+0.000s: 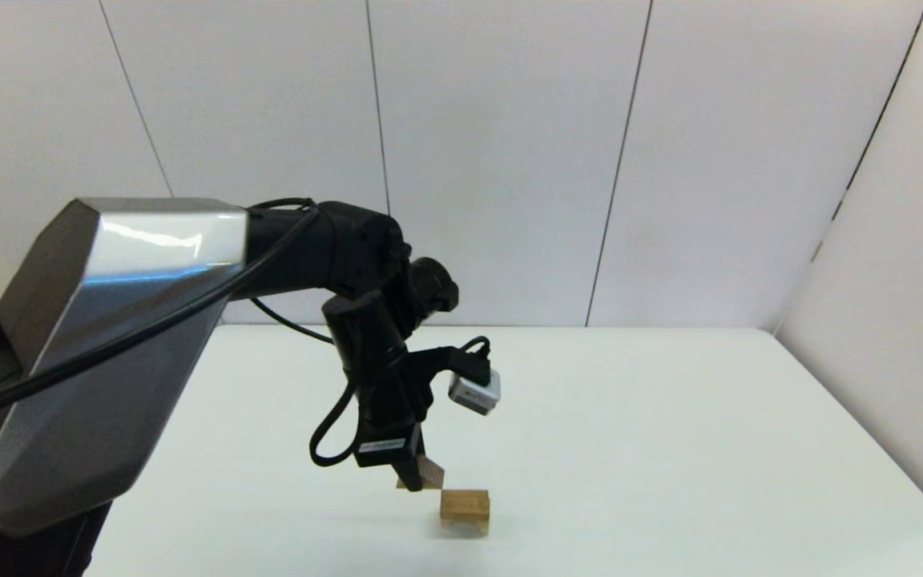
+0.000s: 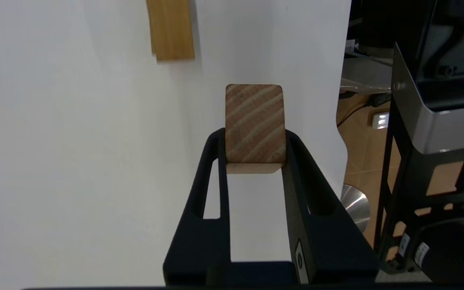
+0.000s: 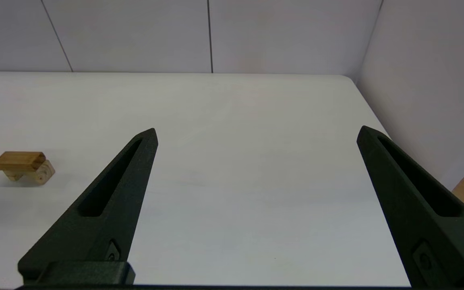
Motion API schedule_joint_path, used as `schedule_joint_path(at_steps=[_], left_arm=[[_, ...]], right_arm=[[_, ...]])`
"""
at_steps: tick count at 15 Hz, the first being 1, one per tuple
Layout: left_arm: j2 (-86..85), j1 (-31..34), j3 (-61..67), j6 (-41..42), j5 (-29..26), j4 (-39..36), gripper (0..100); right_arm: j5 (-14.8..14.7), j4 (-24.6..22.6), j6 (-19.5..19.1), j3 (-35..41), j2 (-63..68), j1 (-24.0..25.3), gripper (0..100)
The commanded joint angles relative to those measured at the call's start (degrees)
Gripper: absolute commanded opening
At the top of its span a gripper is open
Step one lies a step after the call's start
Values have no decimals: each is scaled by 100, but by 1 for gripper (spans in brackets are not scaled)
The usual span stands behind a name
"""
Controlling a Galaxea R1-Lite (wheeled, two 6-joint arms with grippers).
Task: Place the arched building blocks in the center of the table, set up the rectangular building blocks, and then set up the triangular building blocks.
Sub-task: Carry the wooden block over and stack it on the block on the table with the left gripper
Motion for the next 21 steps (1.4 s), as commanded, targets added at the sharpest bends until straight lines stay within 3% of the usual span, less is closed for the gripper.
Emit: schedule_joint_path(at_steps=[1, 7, 21], left_arm=[[396, -282, -2, 45, -15, -117, 0], [686, -493, -11, 63, -15, -926, 0], [1258, -502, -19, 80, 398, -1594, 0]], right_arm=[[2, -4, 0, 0, -2, 1, 100], [2, -4, 0, 0, -11, 1, 100], [11, -4, 0, 0, -11, 1, 100]])
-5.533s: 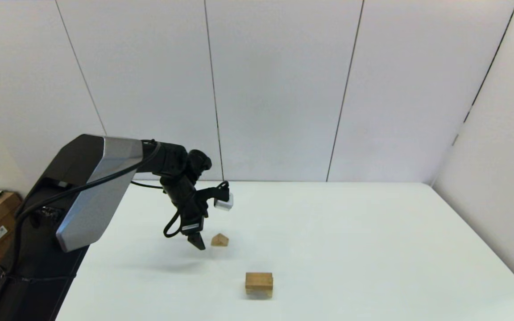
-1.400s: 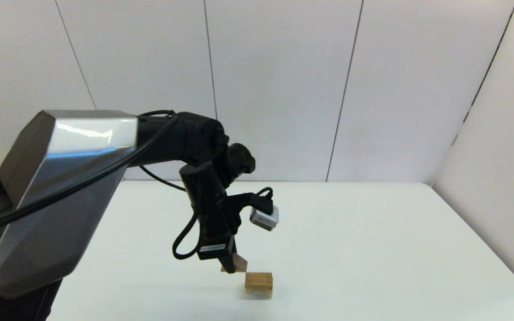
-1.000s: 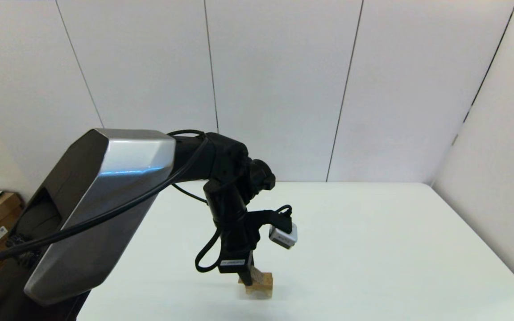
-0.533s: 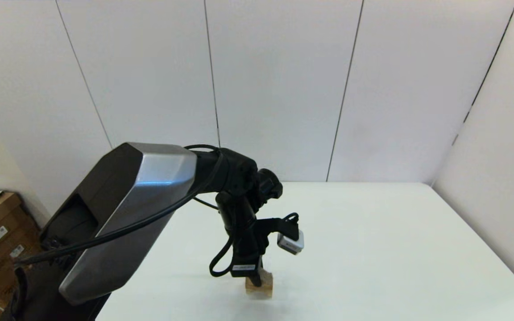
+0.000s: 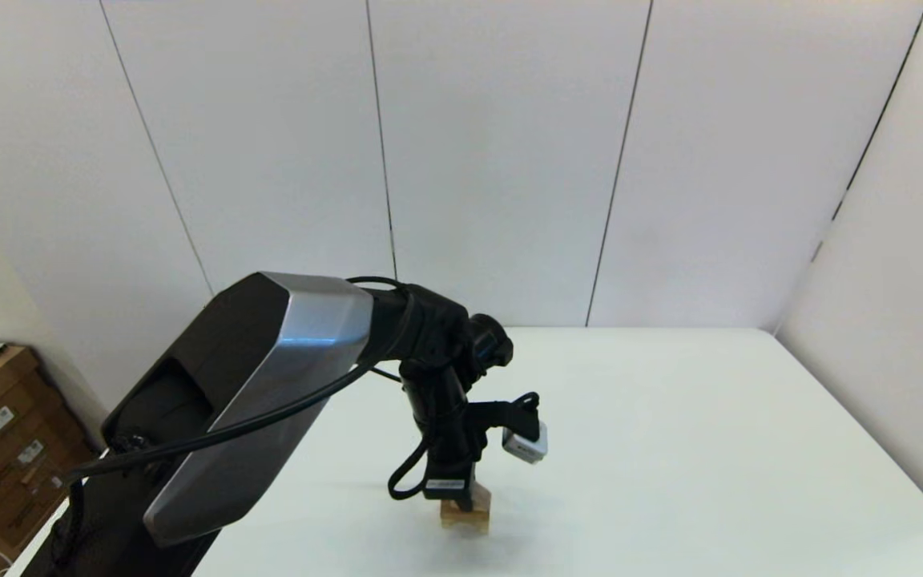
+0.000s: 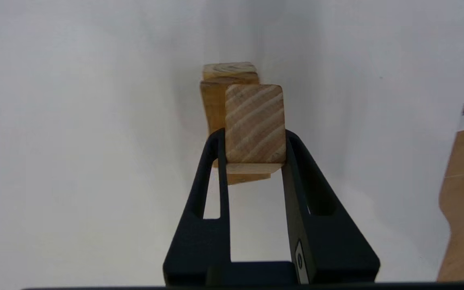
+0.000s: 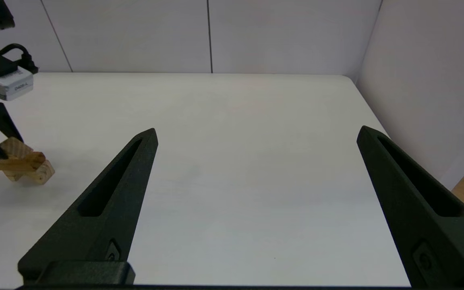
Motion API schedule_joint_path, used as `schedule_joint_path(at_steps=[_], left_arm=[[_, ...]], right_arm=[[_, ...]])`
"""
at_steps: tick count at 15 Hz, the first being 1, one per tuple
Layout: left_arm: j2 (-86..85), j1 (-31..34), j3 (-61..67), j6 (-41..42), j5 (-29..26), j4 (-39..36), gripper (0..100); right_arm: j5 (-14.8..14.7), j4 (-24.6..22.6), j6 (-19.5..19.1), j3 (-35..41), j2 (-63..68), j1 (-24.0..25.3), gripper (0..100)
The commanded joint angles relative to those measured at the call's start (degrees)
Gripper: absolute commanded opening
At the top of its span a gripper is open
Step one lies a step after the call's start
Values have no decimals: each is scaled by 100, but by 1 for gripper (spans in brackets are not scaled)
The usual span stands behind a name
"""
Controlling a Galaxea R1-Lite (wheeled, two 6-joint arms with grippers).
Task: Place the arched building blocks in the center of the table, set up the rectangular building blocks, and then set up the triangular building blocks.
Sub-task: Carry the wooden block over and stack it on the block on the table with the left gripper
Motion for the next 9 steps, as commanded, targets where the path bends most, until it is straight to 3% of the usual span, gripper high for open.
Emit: schedule_joint_path(at_steps=[1, 9], left_arm=[[63, 9, 0, 33, 37, 30, 0], [54, 45, 0, 15, 152, 57, 0]], right_arm=[[0, -4, 0, 0, -2, 1, 100], [9, -4, 0, 0, -11, 1, 100]])
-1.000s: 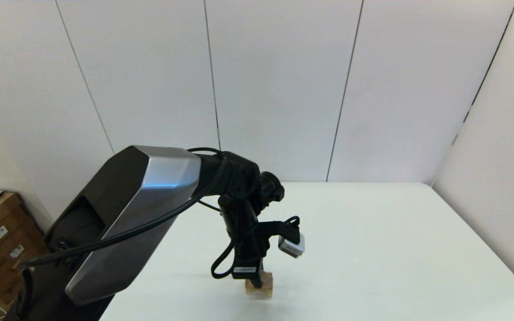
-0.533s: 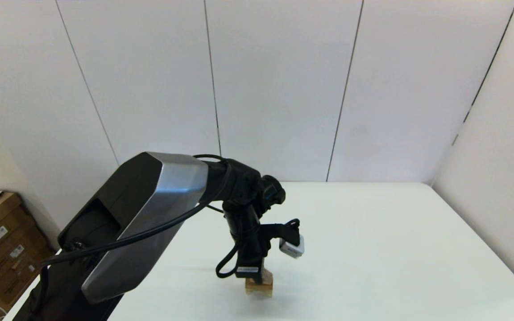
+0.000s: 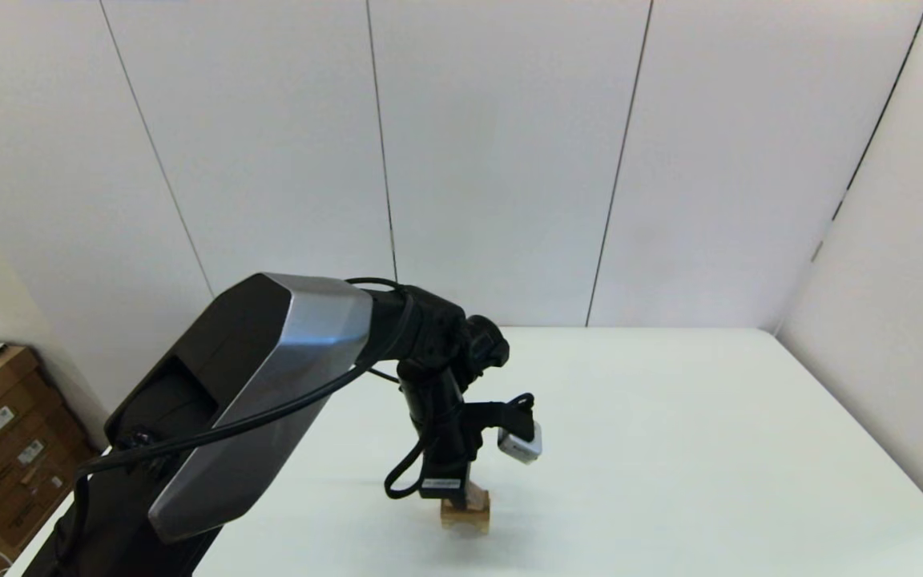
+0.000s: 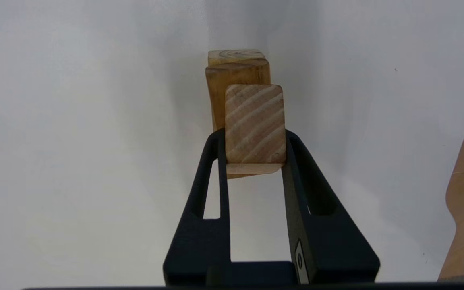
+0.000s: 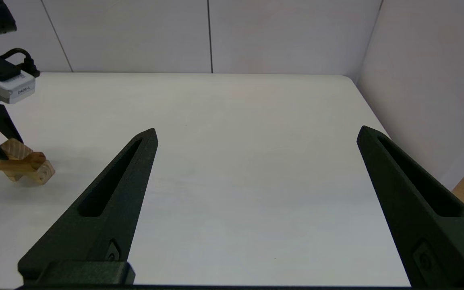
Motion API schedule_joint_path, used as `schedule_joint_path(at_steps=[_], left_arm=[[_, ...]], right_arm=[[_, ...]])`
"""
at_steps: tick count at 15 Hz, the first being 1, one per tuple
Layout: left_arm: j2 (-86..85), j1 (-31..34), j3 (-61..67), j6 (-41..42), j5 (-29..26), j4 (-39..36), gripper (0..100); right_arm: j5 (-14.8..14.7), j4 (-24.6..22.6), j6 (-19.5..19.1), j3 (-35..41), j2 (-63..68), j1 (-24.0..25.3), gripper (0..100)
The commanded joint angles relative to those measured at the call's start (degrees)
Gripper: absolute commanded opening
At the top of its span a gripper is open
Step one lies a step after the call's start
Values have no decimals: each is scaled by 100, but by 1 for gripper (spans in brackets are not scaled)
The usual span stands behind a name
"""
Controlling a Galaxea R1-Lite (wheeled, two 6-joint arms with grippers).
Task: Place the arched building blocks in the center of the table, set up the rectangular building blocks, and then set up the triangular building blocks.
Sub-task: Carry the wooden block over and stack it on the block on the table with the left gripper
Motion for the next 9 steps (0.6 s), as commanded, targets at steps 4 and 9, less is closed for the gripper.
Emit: schedule_joint_path(at_steps=[4, 9], left_arm=[[8, 0, 0, 28, 83, 31, 0], [-27, -9, 0, 19, 74, 66, 0]], right_arm=[[-2, -2, 0, 0, -2, -1, 100], [-2, -2, 0, 0, -2, -1, 100]])
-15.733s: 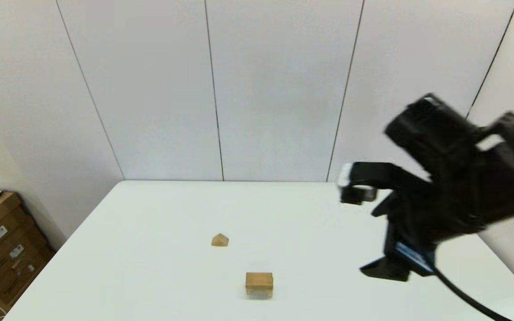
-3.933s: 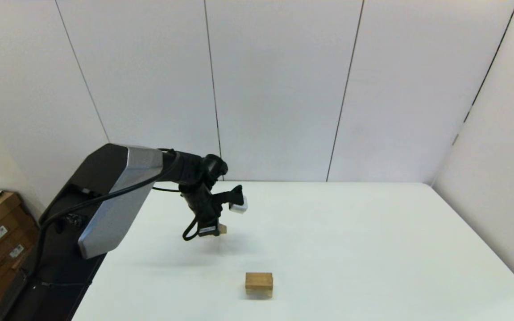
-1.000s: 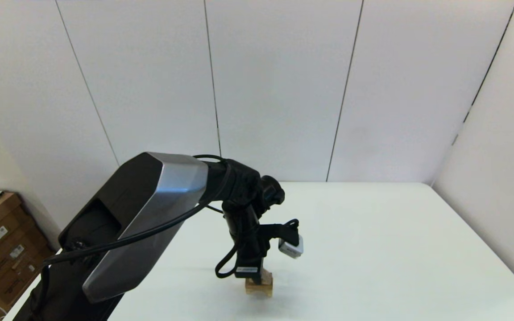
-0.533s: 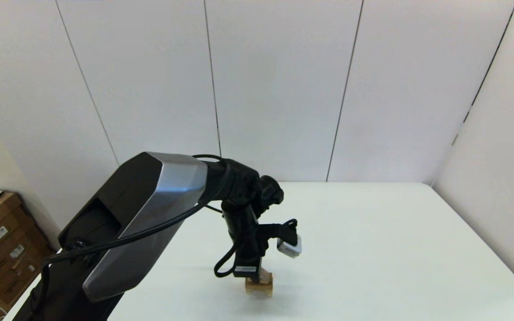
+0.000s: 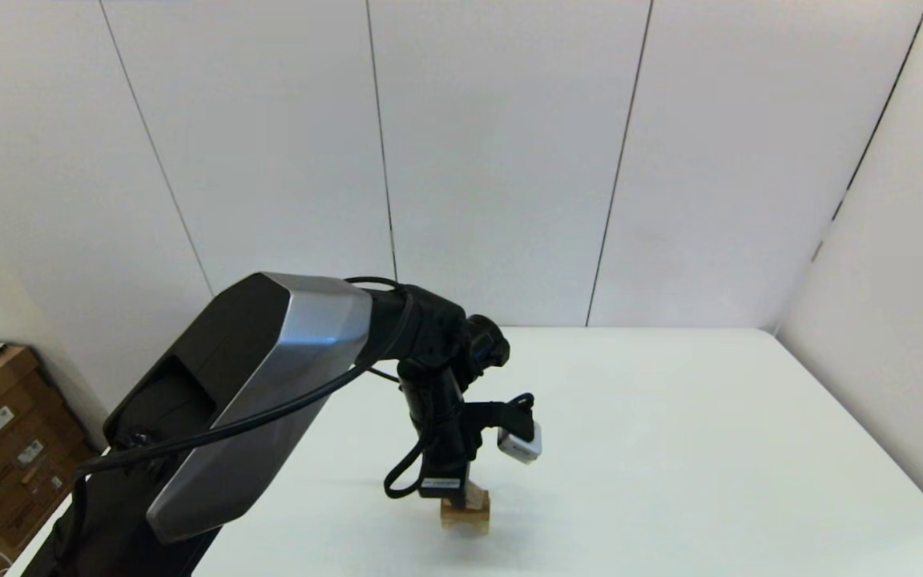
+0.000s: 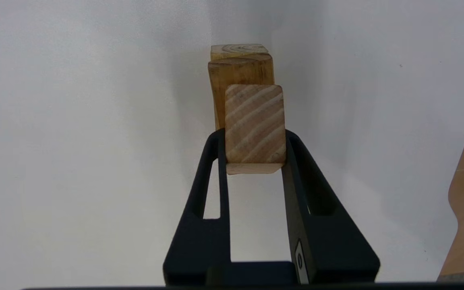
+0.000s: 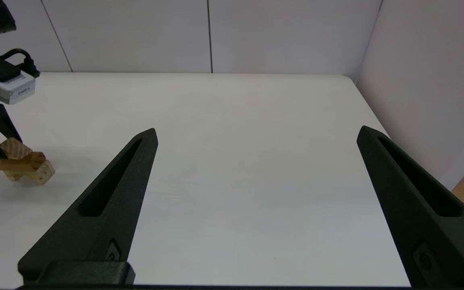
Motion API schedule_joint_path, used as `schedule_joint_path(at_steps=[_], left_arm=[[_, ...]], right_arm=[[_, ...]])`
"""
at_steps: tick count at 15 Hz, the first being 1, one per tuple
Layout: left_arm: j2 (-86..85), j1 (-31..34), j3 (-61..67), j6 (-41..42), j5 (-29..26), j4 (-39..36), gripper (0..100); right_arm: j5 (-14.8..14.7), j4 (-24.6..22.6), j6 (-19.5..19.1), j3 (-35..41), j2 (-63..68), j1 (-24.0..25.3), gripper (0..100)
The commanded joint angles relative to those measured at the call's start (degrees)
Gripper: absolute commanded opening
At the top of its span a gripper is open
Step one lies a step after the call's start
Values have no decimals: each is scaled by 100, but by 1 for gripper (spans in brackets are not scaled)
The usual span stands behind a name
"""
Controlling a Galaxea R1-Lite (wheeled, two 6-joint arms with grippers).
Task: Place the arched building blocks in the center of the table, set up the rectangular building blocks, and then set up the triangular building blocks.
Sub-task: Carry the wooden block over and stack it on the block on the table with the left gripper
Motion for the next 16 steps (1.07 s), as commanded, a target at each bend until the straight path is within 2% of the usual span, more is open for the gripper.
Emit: schedule_joint_path(at_steps=[1, 16], left_arm=[[-12, -1, 0, 36, -1, 79, 0], [32, -27, 0, -26, -1, 53, 0]], right_arm=[[0, -2, 0, 0, -11, 1, 100], [0, -2, 0, 0, -2, 1, 100]])
